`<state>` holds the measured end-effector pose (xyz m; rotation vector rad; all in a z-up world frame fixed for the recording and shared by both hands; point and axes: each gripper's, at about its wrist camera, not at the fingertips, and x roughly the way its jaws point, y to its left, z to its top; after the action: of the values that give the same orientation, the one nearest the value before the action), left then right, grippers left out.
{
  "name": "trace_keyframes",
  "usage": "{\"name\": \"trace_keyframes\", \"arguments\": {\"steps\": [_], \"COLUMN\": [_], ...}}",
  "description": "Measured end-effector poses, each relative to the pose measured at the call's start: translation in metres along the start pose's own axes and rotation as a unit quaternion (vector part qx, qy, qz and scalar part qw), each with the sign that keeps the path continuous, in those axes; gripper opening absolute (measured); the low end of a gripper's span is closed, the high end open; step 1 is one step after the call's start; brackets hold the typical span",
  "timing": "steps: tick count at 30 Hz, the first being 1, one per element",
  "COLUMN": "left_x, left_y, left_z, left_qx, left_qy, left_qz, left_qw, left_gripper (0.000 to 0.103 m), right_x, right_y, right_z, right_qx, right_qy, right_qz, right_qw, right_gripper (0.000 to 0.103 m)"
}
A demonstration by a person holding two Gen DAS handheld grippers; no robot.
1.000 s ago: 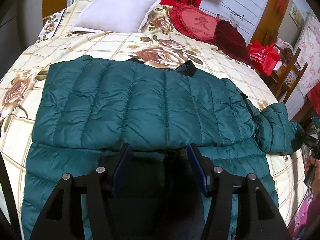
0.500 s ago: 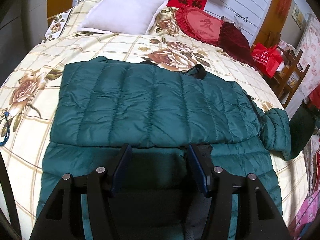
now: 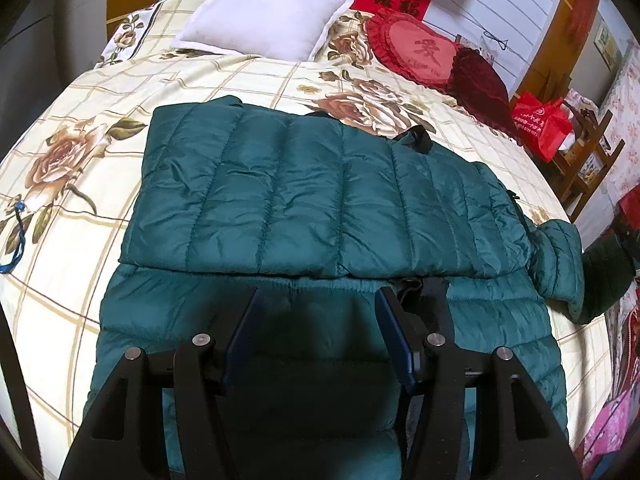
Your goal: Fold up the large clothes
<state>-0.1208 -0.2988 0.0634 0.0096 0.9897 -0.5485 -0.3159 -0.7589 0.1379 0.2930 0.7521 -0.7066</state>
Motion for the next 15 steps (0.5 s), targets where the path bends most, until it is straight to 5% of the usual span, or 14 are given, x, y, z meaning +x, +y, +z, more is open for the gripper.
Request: {"name": "trace_keyframes", "arguments": {"steps": [2,5,11,15], "left_x": [0.002,0.004,0.007,0.010], "left_y": [-0.001,-0.004,-0.012,-0.015], "left_z": [-0.001,-0.001,-0.002,-0.002], "left_qx": [-0.001,0.001,0.013,0.011], "left_qy": [0.002,0.004,0.006,0.008], "left_qz": [-0.001,-0.003,0.001,-0.001], "left_qw": [1.0000,1.0000,0.9999,0.9999], "left_gripper": [0.039,0.039,0.039,0.039], "right_x": [0.023,0.048,0.044,0.054], "right_y": [-0.033,-0.076,-0.131,-0.164], "right_z": [-0.012,-0.037,-0.061,-0.066], "right_qx": [0.017,0.080,0.143,0.162], "right_qy": [0.042,0.087,0.060,0.083], "right_qz": [-0.051,-0.053,-0.064,-0.094], "right_qw": [0.998,0.992,0.986,0.979], "right_gripper": [0.095,0.086,0.086,0.086]}}
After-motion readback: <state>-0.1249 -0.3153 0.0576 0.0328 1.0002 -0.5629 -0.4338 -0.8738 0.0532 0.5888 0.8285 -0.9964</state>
